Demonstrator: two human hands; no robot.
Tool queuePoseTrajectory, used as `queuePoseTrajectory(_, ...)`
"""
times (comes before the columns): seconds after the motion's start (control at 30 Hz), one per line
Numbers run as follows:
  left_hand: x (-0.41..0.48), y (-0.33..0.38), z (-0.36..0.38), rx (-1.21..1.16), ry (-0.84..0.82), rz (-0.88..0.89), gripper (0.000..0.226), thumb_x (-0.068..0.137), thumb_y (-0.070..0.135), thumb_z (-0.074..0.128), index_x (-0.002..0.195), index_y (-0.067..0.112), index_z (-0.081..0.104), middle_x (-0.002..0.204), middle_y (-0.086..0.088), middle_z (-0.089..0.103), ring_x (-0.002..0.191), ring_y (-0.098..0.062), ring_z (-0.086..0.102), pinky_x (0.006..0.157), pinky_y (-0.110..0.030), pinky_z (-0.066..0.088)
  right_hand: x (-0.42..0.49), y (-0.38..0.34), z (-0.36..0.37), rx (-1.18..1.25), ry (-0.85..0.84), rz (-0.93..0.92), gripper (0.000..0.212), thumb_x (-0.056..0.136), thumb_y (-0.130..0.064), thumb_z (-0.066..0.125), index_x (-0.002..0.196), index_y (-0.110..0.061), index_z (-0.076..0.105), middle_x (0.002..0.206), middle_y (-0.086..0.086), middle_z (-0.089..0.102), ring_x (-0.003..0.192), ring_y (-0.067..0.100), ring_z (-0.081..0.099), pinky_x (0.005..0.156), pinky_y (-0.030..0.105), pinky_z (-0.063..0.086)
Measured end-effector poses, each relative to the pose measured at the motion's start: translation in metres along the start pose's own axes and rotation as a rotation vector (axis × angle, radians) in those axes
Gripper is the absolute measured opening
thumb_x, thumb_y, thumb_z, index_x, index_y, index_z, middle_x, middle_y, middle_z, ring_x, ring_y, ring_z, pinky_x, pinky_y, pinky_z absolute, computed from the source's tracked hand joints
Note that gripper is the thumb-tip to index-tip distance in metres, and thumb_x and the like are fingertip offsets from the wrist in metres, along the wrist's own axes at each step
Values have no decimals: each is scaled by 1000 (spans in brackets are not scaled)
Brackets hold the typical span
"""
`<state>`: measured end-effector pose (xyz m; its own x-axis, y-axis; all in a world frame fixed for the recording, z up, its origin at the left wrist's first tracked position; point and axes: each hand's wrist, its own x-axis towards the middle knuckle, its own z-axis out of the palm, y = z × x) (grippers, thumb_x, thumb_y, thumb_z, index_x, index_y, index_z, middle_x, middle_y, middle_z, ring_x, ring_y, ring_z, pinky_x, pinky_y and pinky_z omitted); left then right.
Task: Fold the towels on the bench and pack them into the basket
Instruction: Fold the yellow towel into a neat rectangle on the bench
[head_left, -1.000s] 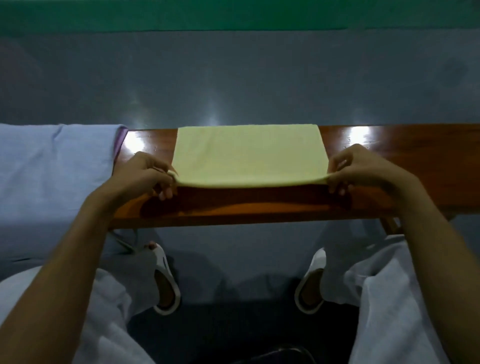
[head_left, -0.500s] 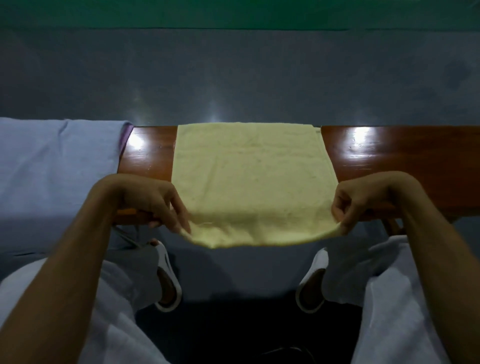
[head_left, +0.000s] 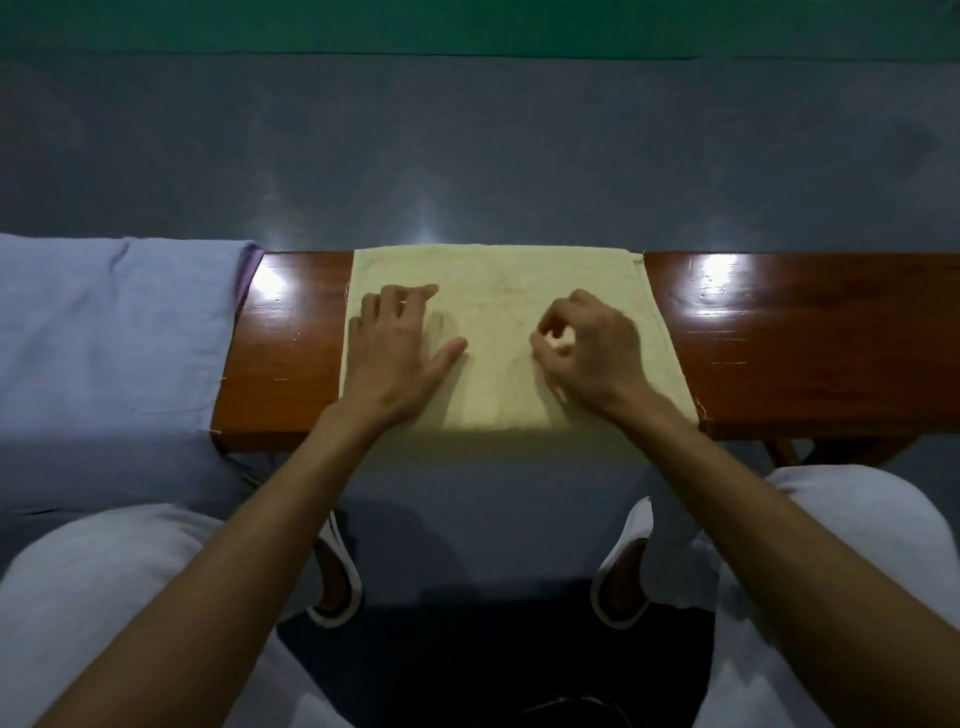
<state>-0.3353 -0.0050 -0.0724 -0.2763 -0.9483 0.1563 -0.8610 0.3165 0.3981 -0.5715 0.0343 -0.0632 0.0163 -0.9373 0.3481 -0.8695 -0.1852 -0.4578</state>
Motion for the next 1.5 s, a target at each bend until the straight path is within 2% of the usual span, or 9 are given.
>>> queuePoseTrajectory(0.13,-4,5,18,143,-148,118,79,100,72,26,164,32,5,173,0,2,159,-23,-5,128,-50,2,-8,-24,25,-106,-11,-128,28,92,-33,64,113,-15,65,112,6,58,92,18,55,67,30,50)
queuePoseTrajectory(0.23,-8,1,22,214,-207,164,82,97,78,10,164,33,-4,172,1,-13,157,-22,-18,127,-50,-6,-9,-23,28,-158,-84,-174,39,101,-40,48,130,-18,60,133,9,56,117,24,52,95,45,48)
queuePoseTrajectory(0.37,-10,-1,20,229,-213,119,88,93,82,7,164,32,-6,171,0,-16,157,-21,-18,128,-50,-5,-5,-5,23,-262,-383,-21,63,107,-51,22,163,-24,17,172,3,4,158,25,0,128,49,7)
queuePoseTrajectory(0.57,-9,-17,10,217,-191,43,90,94,79,4,164,24,-9,171,-5,-17,157,-21,-18,128,-48,-5,-2,49,-1,-356,-378,235,73,104,-60,9,163,-19,-8,170,2,-16,156,22,-17,127,48,-5)
queuePoseTrajectory(0.83,-18,-32,-2,234,-172,5,89,95,77,7,164,22,-7,171,-4,-15,157,-22,-17,128,-51,-1,-11,59,-11,-379,-351,307,81,101,-61,6,163,-10,-5,171,6,-11,157,23,-12,128,49,-1)
queuePoseTrajectory(1.03,-25,-30,-8,76,-128,-25,81,99,69,29,164,21,17,172,-5,10,158,-24,6,127,-50,12,-8,53,-20,-259,-255,335,71,106,-53,33,161,-10,19,169,8,17,156,28,13,126,51,14)
queuePoseTrajectory(1.17,-21,-29,-18,-121,159,-192,53,99,40,62,142,13,48,143,-13,48,128,-29,47,101,-36,39,-1,53,-34,-17,-50,392,47,100,-37,61,138,-12,49,140,10,51,125,26,50,100,38,45)
queuePoseTrajectory(1.3,-16,-34,-27,-57,198,-423,36,96,39,67,116,10,59,122,-13,56,108,-27,50,92,-40,46,4,62,-50,-34,51,531,29,93,-28,71,114,-12,57,113,7,60,97,20,57,74,29,43)
queuePoseTrajectory(1.5,-10,-35,-21,-51,168,-428,40,94,49,66,108,12,60,111,-8,60,97,-23,56,78,-36,48,3,64,-55,-92,-72,650,28,95,-39,69,97,-13,62,92,2,63,79,16,58,59,28,37)
